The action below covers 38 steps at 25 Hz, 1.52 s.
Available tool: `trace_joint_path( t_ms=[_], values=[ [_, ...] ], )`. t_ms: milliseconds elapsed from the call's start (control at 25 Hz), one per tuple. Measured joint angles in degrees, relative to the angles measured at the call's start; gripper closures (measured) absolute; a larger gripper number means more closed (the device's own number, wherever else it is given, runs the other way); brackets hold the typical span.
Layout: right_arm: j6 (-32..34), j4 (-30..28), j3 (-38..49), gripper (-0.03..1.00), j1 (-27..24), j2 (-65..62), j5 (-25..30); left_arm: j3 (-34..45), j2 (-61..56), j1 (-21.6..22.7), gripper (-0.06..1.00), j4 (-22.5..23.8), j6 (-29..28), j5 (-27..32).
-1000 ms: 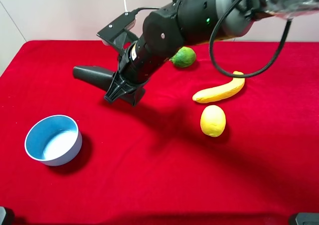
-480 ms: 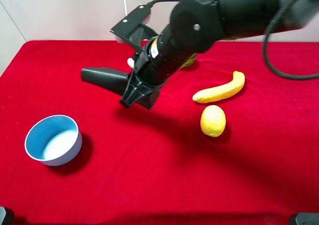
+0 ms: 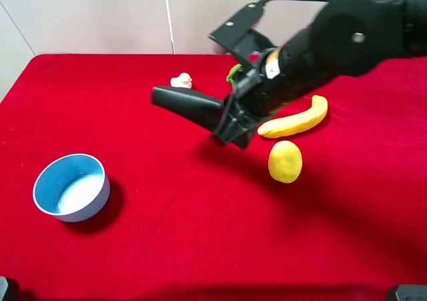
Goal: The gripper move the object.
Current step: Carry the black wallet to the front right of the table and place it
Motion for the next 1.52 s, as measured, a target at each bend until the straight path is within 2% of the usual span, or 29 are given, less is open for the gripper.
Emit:
trace_joint_path(
  t_ms=[400,920,1280,1520],
  values=[
    [2.6,0.0,10.4,0.71,-7.6,-11.1,0.1,0.0,0.0,0.0,-0.05,0.0,0.0,0.0],
    [6.8,-1.5,17.2,0.72,-18.0,-18.4,2.8,0.0,0.0,0.0,-0.05,0.0,0.0,0.0],
    [13.0,-2.8,22.5,0.72,-23.9,-22.6,3.1,0.0,0.0,0.0,-0.05,0.0,0.0,0.0],
    [21.0,-6.3,24.8,0.72,-26.6,-26.0,4.2,0.0,0.0,0.0,-0.05,0.0,0.0,0.0]
  ],
)
